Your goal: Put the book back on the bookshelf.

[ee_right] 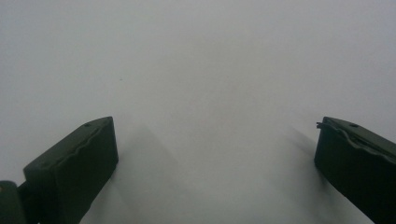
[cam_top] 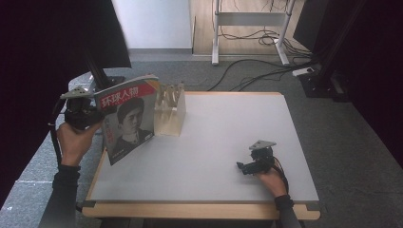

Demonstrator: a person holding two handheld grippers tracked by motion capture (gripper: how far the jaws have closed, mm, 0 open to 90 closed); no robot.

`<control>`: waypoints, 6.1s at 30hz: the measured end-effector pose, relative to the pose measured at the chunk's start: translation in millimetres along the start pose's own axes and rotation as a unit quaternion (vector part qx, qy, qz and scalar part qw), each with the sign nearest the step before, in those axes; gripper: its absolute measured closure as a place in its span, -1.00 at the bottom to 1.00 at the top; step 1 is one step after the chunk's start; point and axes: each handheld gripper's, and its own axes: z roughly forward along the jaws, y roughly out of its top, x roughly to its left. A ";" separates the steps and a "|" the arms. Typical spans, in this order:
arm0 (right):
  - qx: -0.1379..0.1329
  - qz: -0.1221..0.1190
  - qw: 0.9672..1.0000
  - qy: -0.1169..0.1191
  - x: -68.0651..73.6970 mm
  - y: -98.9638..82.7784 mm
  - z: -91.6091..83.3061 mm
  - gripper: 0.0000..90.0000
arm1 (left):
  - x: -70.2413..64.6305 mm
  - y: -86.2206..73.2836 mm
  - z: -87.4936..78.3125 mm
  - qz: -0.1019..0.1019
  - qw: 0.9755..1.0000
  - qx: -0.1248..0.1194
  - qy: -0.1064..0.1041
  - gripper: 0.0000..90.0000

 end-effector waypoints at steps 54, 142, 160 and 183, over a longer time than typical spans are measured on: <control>0.000 -0.001 1.000 0.000 -0.3 0.0 0.0 -1.00 | 39.5 0.9 87.9 -0.039 0.999 -0.015 0.025 0.89; 0.001 -0.001 1.000 0.000 0.0 0.7 0.0 -1.00 | -94.9 -93.6 137.9 0.076 0.990 0.026 -0.117 -1.00; 0.001 -0.001 1.000 0.000 0.2 0.6 -0.1 -1.00 | -98.8 -128.0 166.8 0.071 0.988 0.052 -0.128 -1.00; 0.001 -0.001 1.000 0.000 0.2 0.1 -0.1 -1.00 | -114.8 -156.6 192.4 0.105 0.981 0.134 -0.090 -1.00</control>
